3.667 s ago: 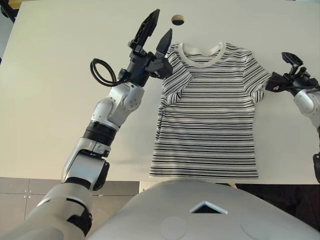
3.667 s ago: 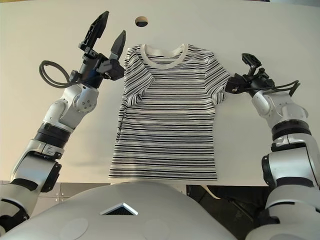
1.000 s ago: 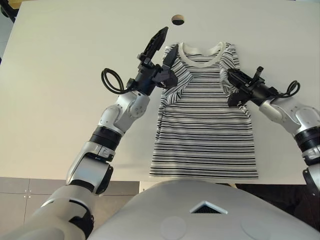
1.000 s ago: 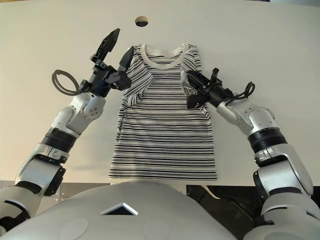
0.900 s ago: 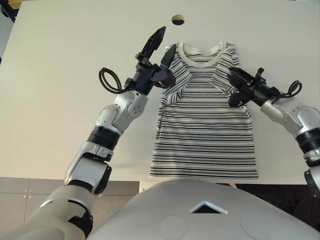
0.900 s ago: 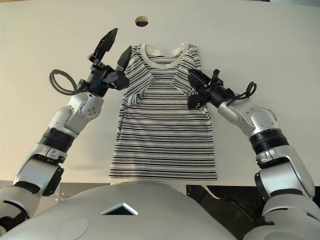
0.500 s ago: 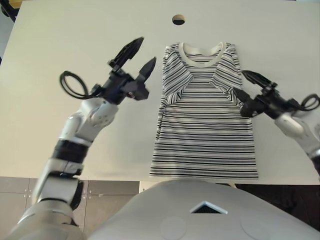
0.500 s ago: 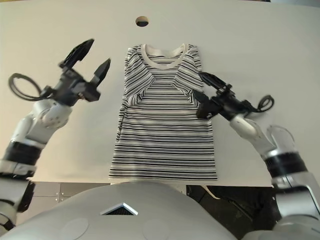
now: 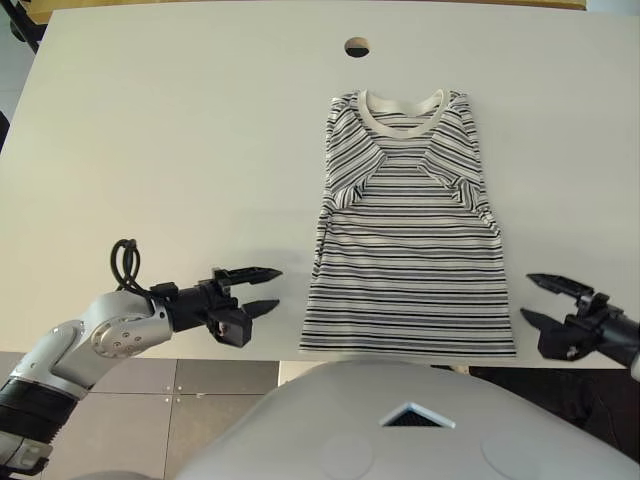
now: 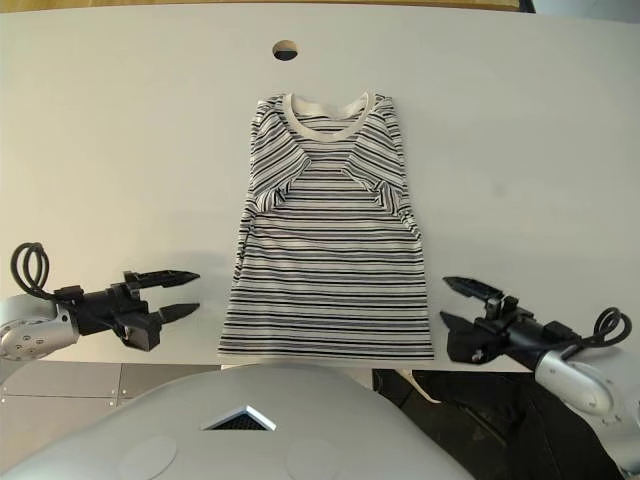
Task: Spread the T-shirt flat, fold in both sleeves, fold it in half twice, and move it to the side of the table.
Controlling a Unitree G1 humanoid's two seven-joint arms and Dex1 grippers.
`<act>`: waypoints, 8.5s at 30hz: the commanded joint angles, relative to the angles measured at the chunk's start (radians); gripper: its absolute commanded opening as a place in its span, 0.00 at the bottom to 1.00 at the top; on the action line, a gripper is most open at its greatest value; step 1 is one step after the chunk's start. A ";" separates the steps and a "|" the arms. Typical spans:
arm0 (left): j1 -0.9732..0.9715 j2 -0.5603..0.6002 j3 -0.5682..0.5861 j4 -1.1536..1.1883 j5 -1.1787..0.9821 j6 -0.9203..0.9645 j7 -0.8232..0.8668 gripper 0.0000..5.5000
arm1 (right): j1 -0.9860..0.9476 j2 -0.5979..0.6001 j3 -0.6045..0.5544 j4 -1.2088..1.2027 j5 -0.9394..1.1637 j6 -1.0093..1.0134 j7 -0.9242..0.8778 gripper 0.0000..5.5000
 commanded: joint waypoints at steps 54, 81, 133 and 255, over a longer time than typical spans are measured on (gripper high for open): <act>-0.332 -0.343 -0.104 0.116 -0.413 0.035 -0.181 0.02 | -0.476 0.209 0.187 0.107 0.475 -0.063 0.275 0.02; -1.124 -0.827 -0.094 1.313 0.140 0.102 0.433 0.02 | -1.421 0.617 0.477 1.121 -0.046 0.057 -0.484 0.02; -0.594 -0.811 0.255 0.474 -0.029 0.256 0.724 0.61 | -0.885 0.343 0.859 0.135 -0.086 -0.010 0.201 0.46; -0.313 -0.445 -0.115 0.197 -0.169 0.056 0.019 0.02 | -0.745 0.205 0.552 0.241 0.312 -0.114 0.159 0.02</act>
